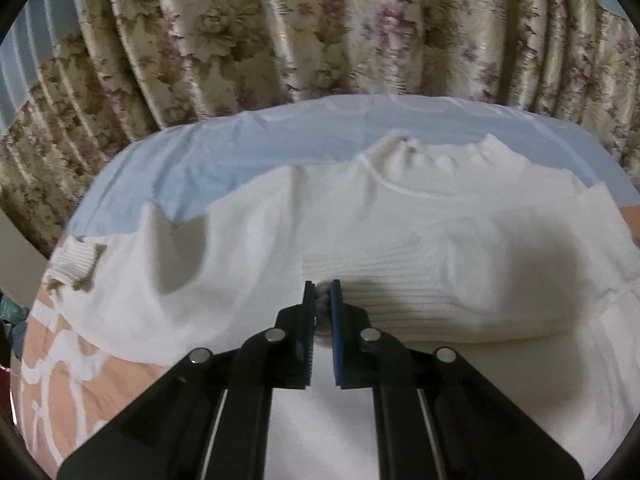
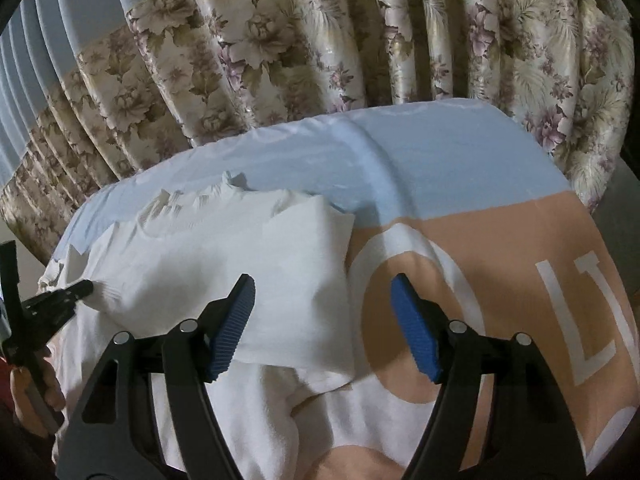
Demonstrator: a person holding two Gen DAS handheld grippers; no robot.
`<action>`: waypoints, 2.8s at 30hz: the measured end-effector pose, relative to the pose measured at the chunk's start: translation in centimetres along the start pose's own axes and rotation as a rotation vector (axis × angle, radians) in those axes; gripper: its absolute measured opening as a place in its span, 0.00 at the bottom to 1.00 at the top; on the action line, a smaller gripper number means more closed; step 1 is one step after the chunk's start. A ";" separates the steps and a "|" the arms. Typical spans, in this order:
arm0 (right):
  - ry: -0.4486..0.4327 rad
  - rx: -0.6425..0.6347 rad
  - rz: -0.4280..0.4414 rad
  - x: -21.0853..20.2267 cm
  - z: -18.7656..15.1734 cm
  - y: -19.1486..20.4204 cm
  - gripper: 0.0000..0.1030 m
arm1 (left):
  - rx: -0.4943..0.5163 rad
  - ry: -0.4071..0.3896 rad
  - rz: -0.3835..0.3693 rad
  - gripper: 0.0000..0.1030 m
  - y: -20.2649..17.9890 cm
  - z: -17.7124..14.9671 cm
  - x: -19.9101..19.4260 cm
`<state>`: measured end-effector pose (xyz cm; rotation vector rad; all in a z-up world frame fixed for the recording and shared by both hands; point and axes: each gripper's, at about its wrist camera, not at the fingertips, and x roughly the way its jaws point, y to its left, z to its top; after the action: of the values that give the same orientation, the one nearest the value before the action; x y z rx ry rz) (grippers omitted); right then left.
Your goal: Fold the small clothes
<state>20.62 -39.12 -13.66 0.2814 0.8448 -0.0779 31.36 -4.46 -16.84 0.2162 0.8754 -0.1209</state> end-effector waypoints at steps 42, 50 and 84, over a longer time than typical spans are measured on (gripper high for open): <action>0.113 0.224 0.207 2.5 0.3 -5.2 0.22 | -0.011 0.048 0.044 0.09 3.9 -1.1 1.5; 0.211 0.216 0.237 2.8 -3.0 -2.9 0.17 | -0.025 0.054 0.036 0.09 4.0 -1.0 1.4; 0.126 -0.279 0.084 7.7 -0.7 11.9 0.39 | 0.090 0.058 -0.067 0.79 -4.5 0.6 2.3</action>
<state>27.34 -27.16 -17.30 0.0592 0.9561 0.1367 32.43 -9.04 -18.84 0.2751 0.9363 -0.2179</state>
